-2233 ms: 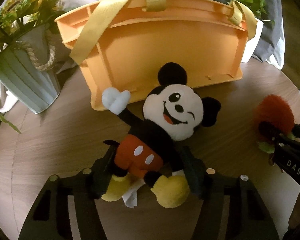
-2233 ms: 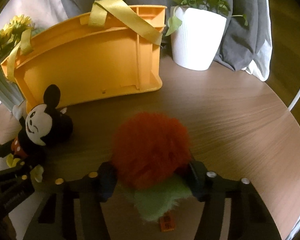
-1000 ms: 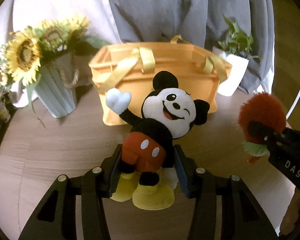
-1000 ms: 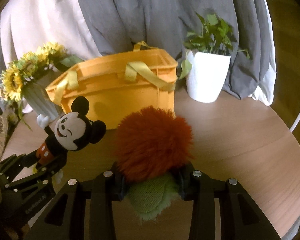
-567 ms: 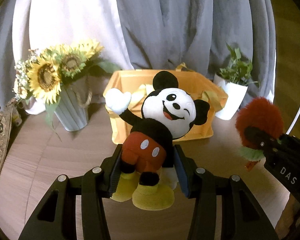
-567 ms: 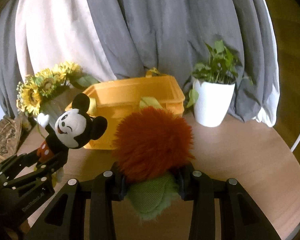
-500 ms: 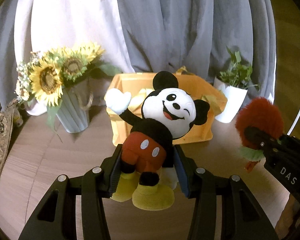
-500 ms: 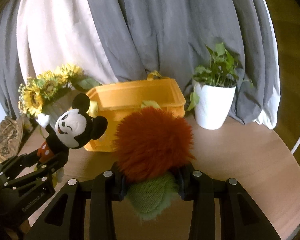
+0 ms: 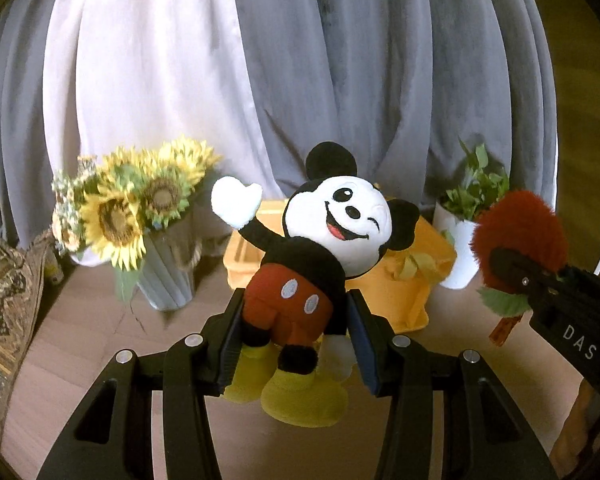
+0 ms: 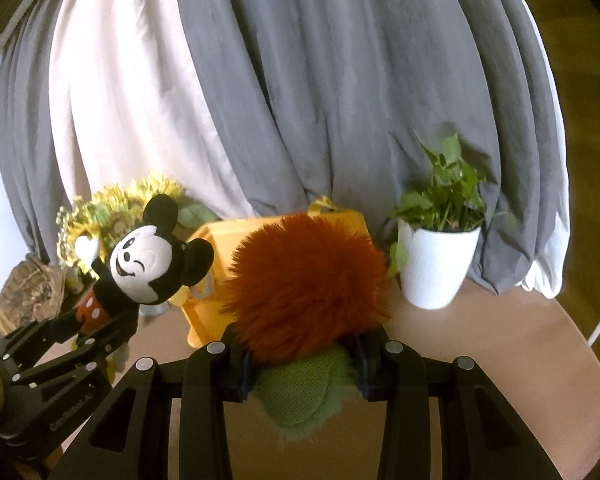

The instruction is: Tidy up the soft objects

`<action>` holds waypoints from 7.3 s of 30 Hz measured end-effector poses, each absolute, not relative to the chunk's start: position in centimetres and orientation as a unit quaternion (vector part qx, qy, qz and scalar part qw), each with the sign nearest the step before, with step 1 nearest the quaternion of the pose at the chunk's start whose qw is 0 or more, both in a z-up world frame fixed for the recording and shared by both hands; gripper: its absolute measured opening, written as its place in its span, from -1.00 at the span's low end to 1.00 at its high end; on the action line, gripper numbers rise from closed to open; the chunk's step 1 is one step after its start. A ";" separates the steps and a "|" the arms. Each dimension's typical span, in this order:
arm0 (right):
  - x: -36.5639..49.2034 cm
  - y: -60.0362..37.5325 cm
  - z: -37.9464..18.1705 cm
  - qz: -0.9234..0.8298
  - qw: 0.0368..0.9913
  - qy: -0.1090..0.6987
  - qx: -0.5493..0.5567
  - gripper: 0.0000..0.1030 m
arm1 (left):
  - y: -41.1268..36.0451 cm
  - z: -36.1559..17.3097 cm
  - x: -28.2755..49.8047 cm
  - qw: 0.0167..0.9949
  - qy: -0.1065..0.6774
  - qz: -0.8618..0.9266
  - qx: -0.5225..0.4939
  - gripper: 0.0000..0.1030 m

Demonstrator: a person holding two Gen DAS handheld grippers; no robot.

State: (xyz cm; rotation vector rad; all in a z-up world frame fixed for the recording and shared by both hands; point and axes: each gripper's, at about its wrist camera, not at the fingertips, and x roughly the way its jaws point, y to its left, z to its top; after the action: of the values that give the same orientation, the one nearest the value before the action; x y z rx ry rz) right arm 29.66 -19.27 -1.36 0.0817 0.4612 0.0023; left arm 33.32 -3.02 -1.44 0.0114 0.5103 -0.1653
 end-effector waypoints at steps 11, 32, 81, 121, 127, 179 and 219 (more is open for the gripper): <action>32.3 -19.2 0.8 0.014 0.979 0.198 0.037 -0.25 | -2.8 0.2 35.7 0.972 0.219 -0.081 0.009 -0.07; 38.9 -19.5 2.3 0.023 0.985 0.168 0.034 -0.25 | -3.9 1.2 42.7 0.977 0.188 -0.083 0.053 -0.07; 50.6 -20.9 -5.7 -0.005 0.950 0.311 0.037 0.26 | -7.6 -6.3 54.8 0.936 0.288 -0.134 0.153 0.36; 30.4 -16.5 2.6 -0.025 0.971 0.235 0.030 0.63 | 2.3 3.8 31.6 0.980 0.196 -0.020 0.036 1.00; 26.3 -14.4 3.0 -0.057 0.973 0.223 0.029 0.63 | 3.8 3.9 28.9 0.980 0.192 -0.045 0.040 1.00; 3.8 -17.1 5.0 -0.014 0.982 0.190 0.015 0.68 | 1.0 5.0 4.1 0.987 0.160 0.003 0.024 1.00; 2.9 -18.1 5.3 -0.020 0.983 0.183 0.015 0.68 | -0.1 5.5 3.9 0.987 0.157 -0.002 0.024 1.00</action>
State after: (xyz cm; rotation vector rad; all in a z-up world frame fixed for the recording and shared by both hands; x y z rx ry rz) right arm 2.93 -18.10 5.32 0.0311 0.3677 -0.0404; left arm 3.88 -0.07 5.46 0.0488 0.3162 -0.0045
